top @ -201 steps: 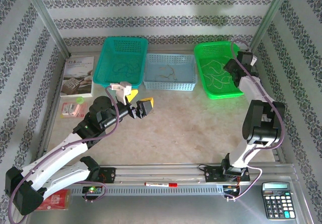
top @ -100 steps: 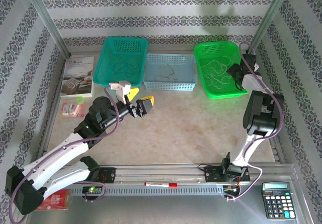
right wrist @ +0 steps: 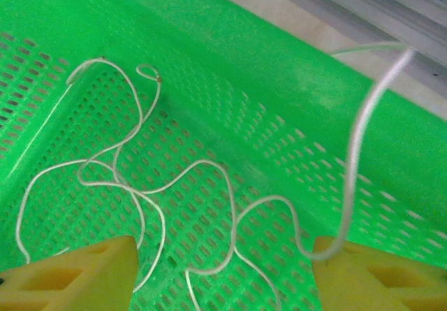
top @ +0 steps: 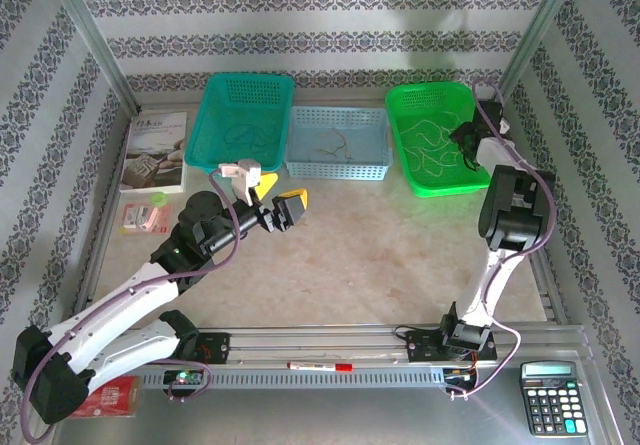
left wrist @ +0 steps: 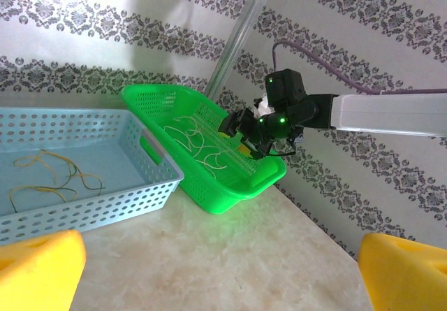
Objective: Untangle the cables
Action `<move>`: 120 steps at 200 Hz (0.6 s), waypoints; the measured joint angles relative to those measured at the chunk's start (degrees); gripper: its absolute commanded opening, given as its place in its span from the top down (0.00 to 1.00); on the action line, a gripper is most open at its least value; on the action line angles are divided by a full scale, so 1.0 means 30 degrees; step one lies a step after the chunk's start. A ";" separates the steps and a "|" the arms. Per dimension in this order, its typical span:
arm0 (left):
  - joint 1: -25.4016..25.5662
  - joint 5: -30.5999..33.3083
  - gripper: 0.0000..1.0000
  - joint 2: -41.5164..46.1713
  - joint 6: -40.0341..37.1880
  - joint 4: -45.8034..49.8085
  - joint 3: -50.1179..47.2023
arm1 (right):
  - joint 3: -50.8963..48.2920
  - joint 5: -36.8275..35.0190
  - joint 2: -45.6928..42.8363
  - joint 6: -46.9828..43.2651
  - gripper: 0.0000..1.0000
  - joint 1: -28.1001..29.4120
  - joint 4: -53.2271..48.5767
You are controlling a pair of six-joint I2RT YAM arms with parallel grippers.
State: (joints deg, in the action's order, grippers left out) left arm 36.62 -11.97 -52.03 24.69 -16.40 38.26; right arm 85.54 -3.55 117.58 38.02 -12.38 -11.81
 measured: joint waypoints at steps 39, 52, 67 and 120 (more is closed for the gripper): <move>-0.0189 -0.0029 0.00 -0.0058 0.0000 -0.0109 0.0000 | 0.1290 0.0015 0.1486 0.0015 0.36 0.0444 -0.0146; -0.0248 -0.0073 0.00 -0.0095 0.0000 -0.0204 0.0000 | 0.1749 0.0124 0.1843 0.0015 0.38 0.0597 -0.0168; -0.0255 -0.0073 0.00 -0.0182 0.0000 -0.0328 0.0000 | 0.2273 0.0517 0.2259 0.0051 0.42 0.0816 -0.0182; -0.0255 -0.0073 0.00 -0.0306 0.0015 -0.0532 -0.0036 | 0.3228 0.2390 0.3002 0.0058 0.66 0.1384 -0.0029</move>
State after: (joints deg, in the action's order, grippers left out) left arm 35.86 -12.19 -52.95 24.73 -18.00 38.15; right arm 95.22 3.62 126.58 38.20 -8.23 -11.90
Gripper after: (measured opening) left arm 0.998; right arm 0.372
